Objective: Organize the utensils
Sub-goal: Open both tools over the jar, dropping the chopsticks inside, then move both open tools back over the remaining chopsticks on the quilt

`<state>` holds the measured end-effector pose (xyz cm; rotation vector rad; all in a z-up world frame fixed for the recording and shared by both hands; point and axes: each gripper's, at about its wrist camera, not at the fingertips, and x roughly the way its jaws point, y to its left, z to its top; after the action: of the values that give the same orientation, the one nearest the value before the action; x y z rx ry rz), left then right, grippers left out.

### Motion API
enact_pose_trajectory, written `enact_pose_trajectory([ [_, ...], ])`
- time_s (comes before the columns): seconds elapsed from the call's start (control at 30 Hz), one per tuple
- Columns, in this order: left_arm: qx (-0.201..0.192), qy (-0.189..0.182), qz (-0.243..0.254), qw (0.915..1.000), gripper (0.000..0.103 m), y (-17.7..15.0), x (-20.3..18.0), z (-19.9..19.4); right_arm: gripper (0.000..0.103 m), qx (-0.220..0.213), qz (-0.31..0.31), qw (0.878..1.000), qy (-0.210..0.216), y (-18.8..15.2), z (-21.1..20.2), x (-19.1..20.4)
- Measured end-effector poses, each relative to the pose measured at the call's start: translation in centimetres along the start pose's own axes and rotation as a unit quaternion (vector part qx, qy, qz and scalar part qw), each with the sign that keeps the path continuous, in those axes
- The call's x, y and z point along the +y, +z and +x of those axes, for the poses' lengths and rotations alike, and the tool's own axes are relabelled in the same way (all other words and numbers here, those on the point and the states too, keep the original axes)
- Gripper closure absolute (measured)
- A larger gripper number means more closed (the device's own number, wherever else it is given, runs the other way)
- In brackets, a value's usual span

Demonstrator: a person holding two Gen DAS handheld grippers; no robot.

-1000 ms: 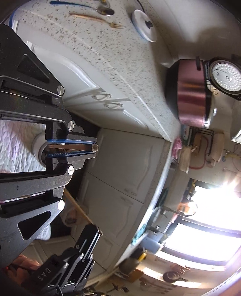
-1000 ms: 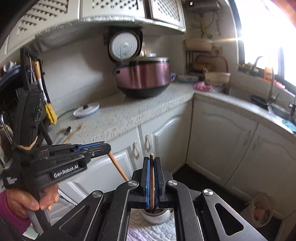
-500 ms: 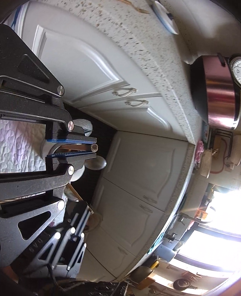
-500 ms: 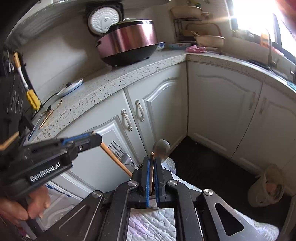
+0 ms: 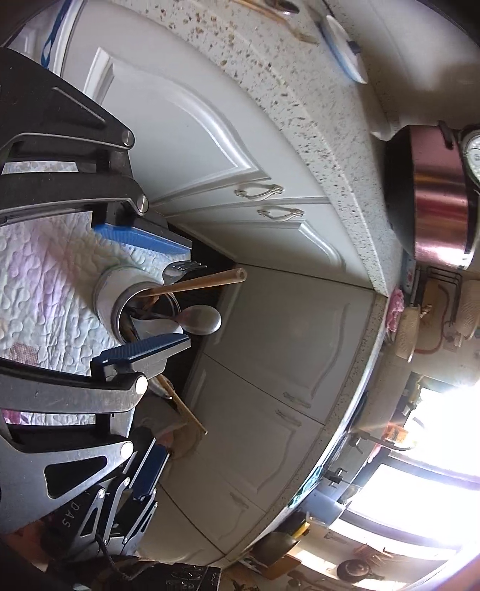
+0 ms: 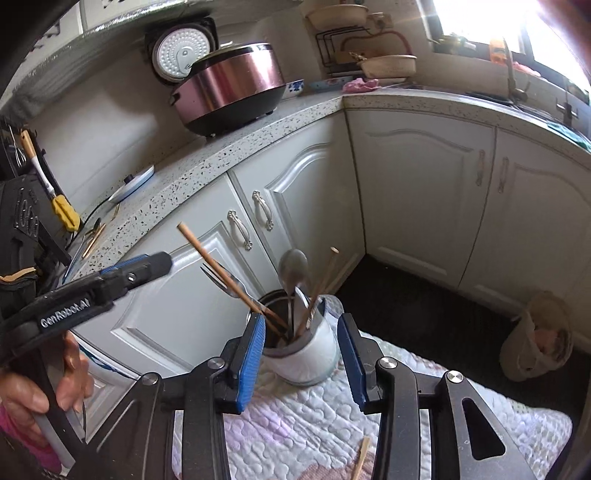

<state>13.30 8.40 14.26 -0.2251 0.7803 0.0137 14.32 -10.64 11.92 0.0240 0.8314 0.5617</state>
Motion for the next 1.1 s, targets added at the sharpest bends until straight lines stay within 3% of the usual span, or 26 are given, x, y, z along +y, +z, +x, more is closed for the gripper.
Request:
enact_pose_trajectory([
  [0.27, -0.014, 0.007, 0.031, 0.9994, 0.052, -2.1, -1.9, -2.0, 0.059, 0.006, 0.018, 1.000, -0.008, -3.5, -2.3, -1.2],
  [1.1, 0.075, -0.023, 0.076, 0.9940, 0.051, -11.7, -10.1, 1.5, 0.053, 0.058, 0.077, 0.993, -0.069, -14.3, -4.8, -7.0],
])
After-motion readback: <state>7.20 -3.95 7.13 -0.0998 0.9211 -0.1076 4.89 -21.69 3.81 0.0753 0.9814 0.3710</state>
